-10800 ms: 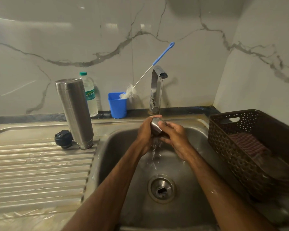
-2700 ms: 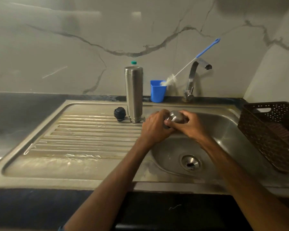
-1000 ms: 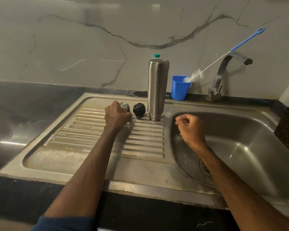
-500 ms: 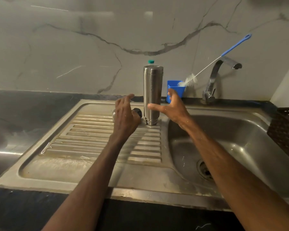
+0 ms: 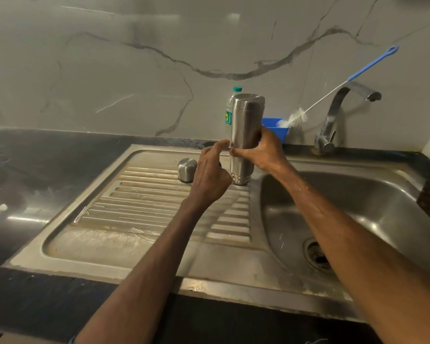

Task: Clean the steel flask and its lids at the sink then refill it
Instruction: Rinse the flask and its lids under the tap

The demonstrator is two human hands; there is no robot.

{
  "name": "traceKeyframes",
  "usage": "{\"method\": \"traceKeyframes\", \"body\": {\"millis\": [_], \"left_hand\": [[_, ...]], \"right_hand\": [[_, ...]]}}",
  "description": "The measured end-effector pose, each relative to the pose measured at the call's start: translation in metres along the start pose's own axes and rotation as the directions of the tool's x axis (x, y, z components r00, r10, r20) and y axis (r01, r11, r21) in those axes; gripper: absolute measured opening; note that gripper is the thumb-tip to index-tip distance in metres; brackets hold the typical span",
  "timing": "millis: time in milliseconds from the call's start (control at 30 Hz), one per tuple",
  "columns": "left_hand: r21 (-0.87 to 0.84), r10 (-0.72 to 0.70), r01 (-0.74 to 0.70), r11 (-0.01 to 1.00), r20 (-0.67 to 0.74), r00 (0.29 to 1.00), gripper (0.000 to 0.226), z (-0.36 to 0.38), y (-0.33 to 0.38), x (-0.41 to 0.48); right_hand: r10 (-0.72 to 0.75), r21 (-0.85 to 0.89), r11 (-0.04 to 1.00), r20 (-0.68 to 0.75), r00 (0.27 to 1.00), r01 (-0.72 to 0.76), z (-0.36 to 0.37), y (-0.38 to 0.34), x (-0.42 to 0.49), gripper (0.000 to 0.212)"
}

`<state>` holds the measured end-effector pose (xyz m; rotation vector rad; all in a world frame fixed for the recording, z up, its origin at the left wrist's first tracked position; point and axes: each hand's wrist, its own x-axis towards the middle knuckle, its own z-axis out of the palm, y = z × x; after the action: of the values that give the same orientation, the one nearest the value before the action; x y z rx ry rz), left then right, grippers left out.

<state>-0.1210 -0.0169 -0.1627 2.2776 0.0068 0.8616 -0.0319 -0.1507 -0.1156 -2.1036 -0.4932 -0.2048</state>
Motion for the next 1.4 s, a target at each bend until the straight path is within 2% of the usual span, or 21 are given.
{"method": "traceKeyframes", "body": {"millis": [167, 267, 333, 367, 467, 533, 567, 600, 667, 733, 767, 833, 900, 967, 1033, 1133, 1200, 1233, 1300, 1333, 1400], "left_hand": [[0.006, 0.075, -0.075, 0.997, -0.022, 0.997, 0.064, 0.006, 0.002, -0.001], [0.003, 0.101, -0.101, 0.995, 0.015, 0.995, 0.054, 0.009, 0.004, -0.005], [-0.018, 0.069, -0.069, 0.997, 0.028, 0.997, 0.049, 0.014, 0.003, -0.007], [-0.027, 0.051, -0.05, 0.998, 0.032, 0.998, 0.047, 0.016, 0.005, -0.007], [-0.077, -0.036, 0.045, 0.996, 0.113, 0.993, 0.034, 0.027, 0.023, -0.009], [-0.107, -0.114, 0.143, 0.984, 0.238, 0.965, 0.014, 0.035, 0.041, -0.012], [-0.154, -0.152, 0.21, 0.965, 0.321, 0.935, 0.016, 0.041, 0.05, -0.013], [-0.219, -0.213, 0.327, 0.919, 0.422, 0.881, 0.029, 0.047, 0.062, -0.013], [-0.345, -0.313, 0.659, 0.669, 0.673, 0.67, 0.056, 0.06, 0.085, -0.008], [-0.338, -0.267, 0.851, 0.402, 0.846, 0.462, 0.077, 0.07, 0.101, -0.001], [-0.328, -0.217, 0.887, 0.326, 0.887, 0.408, 0.084, 0.077, 0.109, 0.002], [-0.337, -0.136, 0.916, 0.22, 0.919, 0.371, 0.089, 0.087, 0.125, 0.006], [-0.346, -0.102, 0.926, 0.15, 0.926, 0.363, 0.08, 0.092, 0.14, 0.003], [-0.335, -0.099, 0.917, 0.216, 0.927, 0.362, 0.064, 0.097, 0.147, -0.004], [-0.335, -0.088, 0.891, 0.307, 0.922, 0.377, 0.051, 0.103, 0.144, -0.011], [-0.386, -0.111, 0.856, 0.345, 0.888, 0.445, 0.057, 0.112, 0.132, -0.014], [-0.421, -0.133, 0.851, 0.314, 0.868, 0.479, 0.06, 0.117, 0.128, -0.014], [-0.437, -0.141, 0.847, 0.304, 0.858, 0.493, 0.06, 0.119, 0.126, -0.014], [-0.467, -0.176, 0.827, 0.314, 0.827, 0.534, 0.057, 0.126, 0.122, -0.015], [-0.483, -0.201, 0.817, 0.316, 0.807, 0.555, 0.055, 0.13, 0.119, -0.013], [-0.504, -0.208, 0.815, 0.287, 0.798, 0.566, 0.054, 0.133, 0.117, -0.012]], "right_hand": [[-0.091, -0.051, 0.995, -0.195, 0.977, 0.082, -0.068, -0.012, -0.02, 0.087], [-0.138, 0.0, 0.989, -0.403, 0.905, 0.15, -0.107, -0.013, -0.04, 0.082], [-0.099, 0.037, 0.99, -0.504, 0.858, 0.135, -0.114, 0.008, -0.056, 0.075], [-0.06, 0.029, 0.996, -0.481, 0.875, 0.085, -0.113, 0.026, -0.064, 0.072], [0.108, -0.106, 0.987, -0.155, 0.982, -0.125, -0.11, 0.088, -0.087, 0.077], [0.132, -0.097, 0.985, -0.119, 0.984, -0.144, -0.116, 0.116, -0.095, 0.084], [0.118, -0.07, 0.989, -0.138, 0.983, -0.129, -0.121, 0.122, -0.096, 0.087], [0.093, -0.049, 0.993, -0.164, 0.982, -0.103, -0.128, 0.126, -0.094, 0.089], [0.012, -0.039, 0.999, -0.205, 0.979, -0.02, -0.144, 0.127, -0.088, 0.086], [-0.155, -0.078, 0.987, -0.205, 0.966, 0.141, -0.157, 0.12, -0.082, 0.079], [-0.262, -0.106, 0.963, -0.177, 0.949, 0.246, -0.163, 0.118, -0.08, 0.077], [-0.407, -0.137, 0.907, -0.045, 0.912, 0.398, -0.17, 0.122, -0.081, 0.075], [-0.467, -0.235, 0.851, 0.068, 0.881, 0.469, -0.165, 0.137, -0.083, 0.075], [-0.442, -0.345, 0.814, 0.152, 0.884, 0.467, -0.16, 0.154, -0.083, 0.085], [-0.392, -0.374, 0.826, 0.156, 0.907, 0.421, -0.157, 0.161, -0.082, 0.101], [-0.358, -0.297, 0.901, -0.103, 0.928, 0.315, -0.163, 0.159, -0.078, 0.106], [-0.243, -0.282, 0.945, -0.27, 0.932, 0.165, -0.168, 0.162, -0.077, 0.099], [-0.177, -0.261, 0.96, -0.3, 0.937, 0.097, -0.168, 0.166, -0.079, 0.092], [-0.006, -0.096, 0.995, -0.253, 0.967, -0.019, -0.164, 0.172, -0.083, 0.066], [0.106, 0.067, 0.993, -0.186, 0.977, -0.095, -0.161, 0.172, -0.085, 0.052], [0.284, 0.414, 0.871, 0.016, 0.959, -0.265, -0.153, 0.163, -0.084, 0.039]]}}
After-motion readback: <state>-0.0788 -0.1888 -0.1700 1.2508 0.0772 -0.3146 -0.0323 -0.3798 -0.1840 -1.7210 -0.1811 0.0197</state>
